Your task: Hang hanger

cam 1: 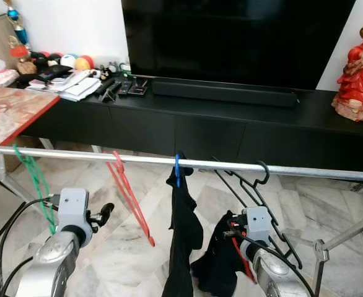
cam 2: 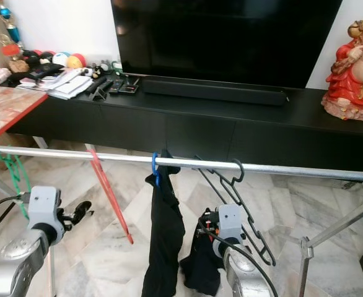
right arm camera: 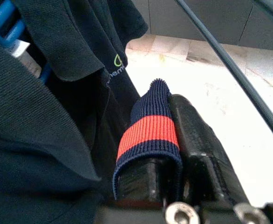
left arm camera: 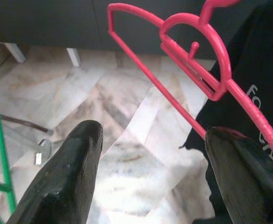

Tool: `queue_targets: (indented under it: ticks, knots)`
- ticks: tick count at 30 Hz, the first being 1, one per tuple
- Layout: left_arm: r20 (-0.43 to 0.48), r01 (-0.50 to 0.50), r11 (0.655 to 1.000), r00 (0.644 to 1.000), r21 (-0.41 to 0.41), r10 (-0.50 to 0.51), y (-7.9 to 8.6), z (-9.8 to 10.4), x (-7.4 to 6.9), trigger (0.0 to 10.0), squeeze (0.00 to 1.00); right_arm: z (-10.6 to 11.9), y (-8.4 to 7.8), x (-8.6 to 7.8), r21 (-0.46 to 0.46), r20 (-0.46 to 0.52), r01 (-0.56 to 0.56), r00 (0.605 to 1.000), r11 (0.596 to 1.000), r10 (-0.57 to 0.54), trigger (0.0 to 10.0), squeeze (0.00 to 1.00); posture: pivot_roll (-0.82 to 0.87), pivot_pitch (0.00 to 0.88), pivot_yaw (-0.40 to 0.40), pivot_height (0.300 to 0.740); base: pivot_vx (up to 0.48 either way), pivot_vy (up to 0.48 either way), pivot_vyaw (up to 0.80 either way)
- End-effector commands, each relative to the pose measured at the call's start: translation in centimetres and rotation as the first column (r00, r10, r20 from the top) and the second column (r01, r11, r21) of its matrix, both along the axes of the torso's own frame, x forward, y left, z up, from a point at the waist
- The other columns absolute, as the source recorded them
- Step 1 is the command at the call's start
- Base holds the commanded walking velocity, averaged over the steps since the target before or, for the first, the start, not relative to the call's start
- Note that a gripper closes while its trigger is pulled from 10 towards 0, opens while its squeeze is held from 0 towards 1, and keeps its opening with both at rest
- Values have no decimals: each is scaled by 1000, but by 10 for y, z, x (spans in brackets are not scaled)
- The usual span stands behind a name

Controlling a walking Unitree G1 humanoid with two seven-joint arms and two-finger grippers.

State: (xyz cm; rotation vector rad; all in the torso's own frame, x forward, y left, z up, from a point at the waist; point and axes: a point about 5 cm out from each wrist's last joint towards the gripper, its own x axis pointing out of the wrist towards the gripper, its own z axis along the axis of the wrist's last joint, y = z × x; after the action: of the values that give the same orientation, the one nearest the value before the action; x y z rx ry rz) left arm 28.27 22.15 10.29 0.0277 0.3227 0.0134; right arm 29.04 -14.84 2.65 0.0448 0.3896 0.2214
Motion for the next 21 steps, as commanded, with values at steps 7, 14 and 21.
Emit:
queue_targets:
  ticks: [7, 14, 21]
  knots:
    - [-64, 73, 972, 994, -224, -89, -33, 16, 20, 10000, 1000, 3, 1, 3, -15, 22, -22, 1000, 1000, 23, 10000, 0, 73, 70, 15, 740, 0, 0, 0]
    - [-114, 92, 971, 986, -219, -119, -34, 27, 42, 10000, 1000, 3, 4, 3, -15, 25, -30, 999, 999, 30, 10000, 0, 65, 82, 19, 740, 0, 0, 0]
    - [-142, 57, 991, 987, -122, -74, -37, 27, 66, 10000, 0, 2, 4, 2, -20, 22, -35, 999, 999, 36, 10000, 0, 67, 95, 12, 740, 0, 0, 0]
